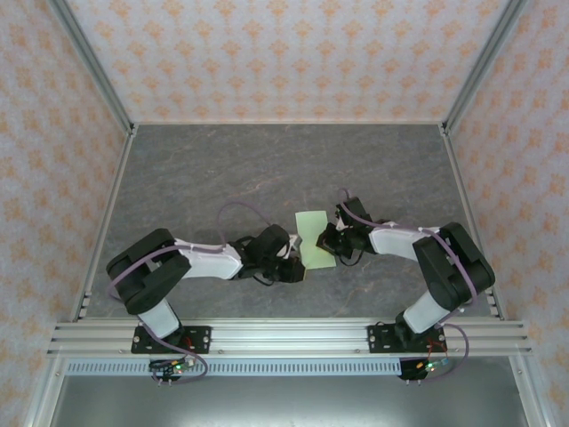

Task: Fold a paper plane with a square sheet of paper (fold left side to right side)
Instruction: Fold the triangle a second time at the center of the table.

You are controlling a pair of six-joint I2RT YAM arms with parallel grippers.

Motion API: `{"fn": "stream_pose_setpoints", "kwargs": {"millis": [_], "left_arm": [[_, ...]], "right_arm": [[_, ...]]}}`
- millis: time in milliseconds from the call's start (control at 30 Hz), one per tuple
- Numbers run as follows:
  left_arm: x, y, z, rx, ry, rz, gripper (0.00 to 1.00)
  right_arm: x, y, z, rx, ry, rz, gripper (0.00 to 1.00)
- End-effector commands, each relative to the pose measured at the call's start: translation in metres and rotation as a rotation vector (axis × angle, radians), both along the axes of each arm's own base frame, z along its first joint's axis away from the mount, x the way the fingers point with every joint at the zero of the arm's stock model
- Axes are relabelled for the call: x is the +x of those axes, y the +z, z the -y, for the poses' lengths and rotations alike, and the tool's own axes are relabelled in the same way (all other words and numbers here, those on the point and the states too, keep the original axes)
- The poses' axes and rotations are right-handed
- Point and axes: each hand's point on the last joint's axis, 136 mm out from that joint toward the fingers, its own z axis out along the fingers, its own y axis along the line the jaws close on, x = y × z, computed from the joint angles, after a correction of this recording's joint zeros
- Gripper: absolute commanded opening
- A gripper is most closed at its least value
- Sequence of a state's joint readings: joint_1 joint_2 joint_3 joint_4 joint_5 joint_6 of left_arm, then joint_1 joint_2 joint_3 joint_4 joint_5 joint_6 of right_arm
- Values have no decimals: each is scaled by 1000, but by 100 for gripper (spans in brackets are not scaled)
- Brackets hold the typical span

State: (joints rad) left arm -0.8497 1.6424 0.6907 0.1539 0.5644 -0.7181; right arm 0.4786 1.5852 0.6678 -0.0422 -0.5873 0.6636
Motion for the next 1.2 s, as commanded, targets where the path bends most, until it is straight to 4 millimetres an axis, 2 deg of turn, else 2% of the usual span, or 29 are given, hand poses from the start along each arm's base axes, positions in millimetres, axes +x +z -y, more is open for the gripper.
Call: {"fn": "stream_pose_setpoints", "kwargs": {"millis": [0,167,400,633,900,1167], "left_arm": [[9,34,-1,-53,19,37,16],[40,54,-4,-67,70,93,18],[56,38,26,-97,4,53,18],[52,4,22,-38,10,1,18],[35,-30,6,24,47,-82,16],[29,-35,2,76,47,-82,15]], "right_arm": [[4,-2,3,-25,-1,20,11],[7,5,2,-22,-1,34,11],[3,2,3,-21,-1,24,11],[3,6,1,-2,0,33,11],[3,31,-1,44,-5,88,11],[-11,28,-10,78,-7,75,10]]}}
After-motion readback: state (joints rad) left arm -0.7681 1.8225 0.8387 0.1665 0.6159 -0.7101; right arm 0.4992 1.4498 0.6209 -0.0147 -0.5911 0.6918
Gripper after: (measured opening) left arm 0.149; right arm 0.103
